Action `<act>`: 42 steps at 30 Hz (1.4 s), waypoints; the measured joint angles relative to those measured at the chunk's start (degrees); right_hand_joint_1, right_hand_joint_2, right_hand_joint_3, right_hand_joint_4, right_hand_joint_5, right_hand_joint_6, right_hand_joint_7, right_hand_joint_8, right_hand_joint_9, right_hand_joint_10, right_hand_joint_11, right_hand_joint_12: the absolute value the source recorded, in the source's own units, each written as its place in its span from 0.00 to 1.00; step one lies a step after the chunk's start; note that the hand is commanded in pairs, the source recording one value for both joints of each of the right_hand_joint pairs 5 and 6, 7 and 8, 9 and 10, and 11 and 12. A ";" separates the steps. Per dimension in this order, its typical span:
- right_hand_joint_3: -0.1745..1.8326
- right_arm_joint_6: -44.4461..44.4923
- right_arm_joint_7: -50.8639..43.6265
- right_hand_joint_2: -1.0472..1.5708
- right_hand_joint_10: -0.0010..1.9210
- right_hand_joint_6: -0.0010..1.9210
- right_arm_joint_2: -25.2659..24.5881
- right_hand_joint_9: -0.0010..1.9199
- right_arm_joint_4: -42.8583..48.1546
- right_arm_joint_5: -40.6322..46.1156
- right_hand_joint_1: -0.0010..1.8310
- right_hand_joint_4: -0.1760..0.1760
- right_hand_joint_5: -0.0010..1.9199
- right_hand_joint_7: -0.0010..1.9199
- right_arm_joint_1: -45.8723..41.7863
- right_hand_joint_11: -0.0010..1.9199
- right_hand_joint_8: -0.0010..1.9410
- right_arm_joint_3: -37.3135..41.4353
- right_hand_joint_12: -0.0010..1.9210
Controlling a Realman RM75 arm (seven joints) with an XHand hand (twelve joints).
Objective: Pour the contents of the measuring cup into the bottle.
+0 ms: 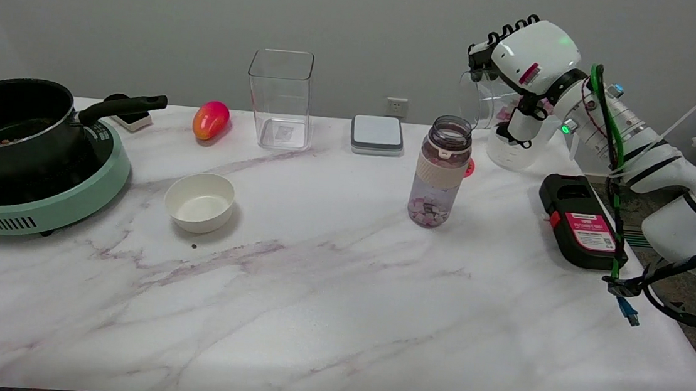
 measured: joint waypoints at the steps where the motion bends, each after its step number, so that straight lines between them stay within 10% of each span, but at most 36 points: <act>1: 0.89 -0.17 0.01 0.39 0.69 0.55 0.00 0.69 -0.03 -0.18 0.81 0.50 0.55 0.70 0.10 0.57 0.69 -0.12 0.57; 42: 0.92 -1.19 0.65 0.34 0.67 0.51 0.24 0.67 1.68 -6.60 0.81 0.50 0.51 0.67 2.12 0.55 0.66 -0.46 0.55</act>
